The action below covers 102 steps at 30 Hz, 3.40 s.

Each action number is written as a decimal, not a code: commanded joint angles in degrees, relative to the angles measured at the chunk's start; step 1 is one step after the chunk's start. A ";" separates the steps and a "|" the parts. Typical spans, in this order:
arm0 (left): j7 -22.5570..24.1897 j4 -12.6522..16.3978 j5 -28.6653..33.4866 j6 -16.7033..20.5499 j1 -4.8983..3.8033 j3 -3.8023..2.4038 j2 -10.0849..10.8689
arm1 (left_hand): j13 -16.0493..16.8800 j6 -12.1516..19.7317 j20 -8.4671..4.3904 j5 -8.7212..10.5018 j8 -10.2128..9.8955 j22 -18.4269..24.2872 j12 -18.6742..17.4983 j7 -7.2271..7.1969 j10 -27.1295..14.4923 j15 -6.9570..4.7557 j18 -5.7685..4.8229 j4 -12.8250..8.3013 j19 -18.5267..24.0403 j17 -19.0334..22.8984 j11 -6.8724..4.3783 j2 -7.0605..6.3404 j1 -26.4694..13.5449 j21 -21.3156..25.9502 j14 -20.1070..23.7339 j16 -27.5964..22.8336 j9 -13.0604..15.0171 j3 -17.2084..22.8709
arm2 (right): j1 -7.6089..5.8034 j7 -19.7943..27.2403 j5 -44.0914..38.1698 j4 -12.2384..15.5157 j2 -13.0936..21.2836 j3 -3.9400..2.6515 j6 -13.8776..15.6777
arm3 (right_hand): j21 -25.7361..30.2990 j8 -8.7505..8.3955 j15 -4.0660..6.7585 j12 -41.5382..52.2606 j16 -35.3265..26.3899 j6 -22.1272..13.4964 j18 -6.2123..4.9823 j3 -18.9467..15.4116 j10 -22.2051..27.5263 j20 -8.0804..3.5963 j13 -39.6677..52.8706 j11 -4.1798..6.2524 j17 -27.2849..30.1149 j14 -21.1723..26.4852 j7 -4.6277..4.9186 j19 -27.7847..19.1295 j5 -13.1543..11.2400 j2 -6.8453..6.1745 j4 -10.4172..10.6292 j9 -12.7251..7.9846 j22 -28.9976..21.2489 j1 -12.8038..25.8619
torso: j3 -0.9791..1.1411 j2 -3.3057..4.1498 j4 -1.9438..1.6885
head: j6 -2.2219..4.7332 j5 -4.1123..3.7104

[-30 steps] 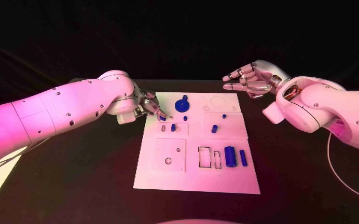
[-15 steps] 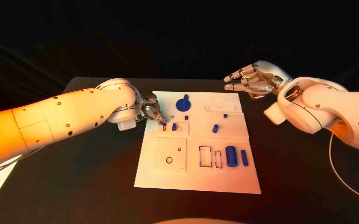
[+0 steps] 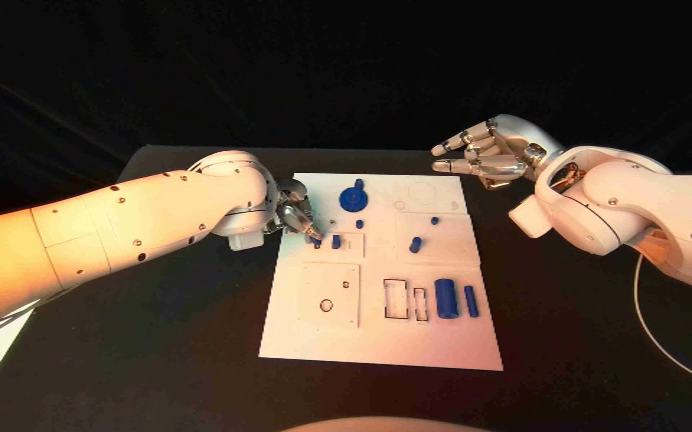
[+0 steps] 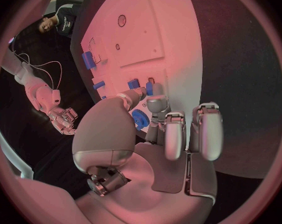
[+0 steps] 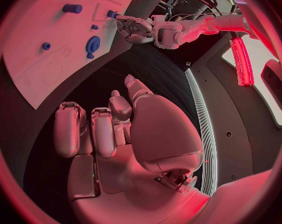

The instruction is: Assemble the parts on the task board

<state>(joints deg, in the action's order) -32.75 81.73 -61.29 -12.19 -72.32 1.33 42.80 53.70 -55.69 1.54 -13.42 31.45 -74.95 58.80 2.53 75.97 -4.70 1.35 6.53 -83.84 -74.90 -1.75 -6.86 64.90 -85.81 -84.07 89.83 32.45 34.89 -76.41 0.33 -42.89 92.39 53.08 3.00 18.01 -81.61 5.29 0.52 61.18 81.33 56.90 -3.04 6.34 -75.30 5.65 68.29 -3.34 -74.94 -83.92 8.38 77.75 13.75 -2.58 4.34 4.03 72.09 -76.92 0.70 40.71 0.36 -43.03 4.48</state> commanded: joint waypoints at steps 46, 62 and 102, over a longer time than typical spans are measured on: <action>-3.65 -1.12 -0.08 -6.31 0.54 0.47 -2.18 | 3.02 -3.03 -0.66 -2.91 0.01 -12.33 2.63 -0.98 2.77 -0.78 -0.47 -6.97 -4.75 -15.10 -0.70 1.89 -5.77 -1.15 -5.93 0.17 -1.60 4.40 | 0.06 0.25 -0.31 0.03 -0.01 0.01 -0.69 | 0.36 -0.37 0.33 0.10 -0.18 0.23 -1.05 0.10 0.09 -0.12 0.02 0.04 -2.91 -3.26 0.04 -0.32 0.43 0.40 0.15 -0.06 -0.17 -0.06 | 0.06 -0.05 0.05 | -0.75 0.07; -4.07 -1.75 -1.81 -5.60 0.55 0.49 -2.53 | 3.73 -4.88 -0.88 -2.70 -1.10 -12.92 2.87 -1.39 3.03 -1.04 -0.64 -2.38 -5.03 -15.10 -1.01 0.89 -9.64 -1.67 -5.93 0.17 -4.08 -8.34 | 0.06 0.31 -0.31 0.09 0.05 0.01 -0.54 | 0.43 -0.38 0.33 0.00 -0.23 0.23 -1.08 0.07 0.15 -0.12 -0.06 0.03 -2.86 -3.25 0.04 -0.40 0.44 0.38 0.18 -0.06 -0.30 -0.02 | 0.04 -0.03 0.02 | -0.80 0.00; 13.20 1.01 11.35 15.37 0.62 -1.52 2.35 | -15.80 8.06 3.12 5.73 -3.37 20.84 -17.88 4.81 -17.37 3.86 8.41 10.08 16.85 6.61 4.75 3.41 -6.71 46.86 5.51 -19.85 -8.93 -35.14 | 0.30 0.59 -0.03 0.12 0.28 0.01 -0.91 | 0.64 -0.42 0.32 0.03 -0.26 0.17 -1.16 -0.04 0.16 -0.12 -0.05 0.01 -2.85 -3.25 0.06 -0.65 0.48 0.34 0.26 -0.07 -0.68 0.07 | 0.06 -0.03 -0.09 | -0.15 -0.72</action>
<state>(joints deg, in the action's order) -27.32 82.82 -54.36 -2.62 -71.65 -0.15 45.26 38.01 -47.97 4.53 -7.90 28.21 -55.18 41.12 7.11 58.95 -0.92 9.39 16.57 -67.72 -68.55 2.87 -3.29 58.19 -40.53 -78.78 70.54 23.59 -0.03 -76.15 0.48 -42.82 92.44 53.37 3.01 17.89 -81.17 5.06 0.52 61.19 81.33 56.90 -3.05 6.33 -75.30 5.44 68.24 -3.34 -74.93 -83.92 8.38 77.54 13.96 -2.58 4.34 4.03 71.46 -76.92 0.75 40.65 0.36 -43.40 3.84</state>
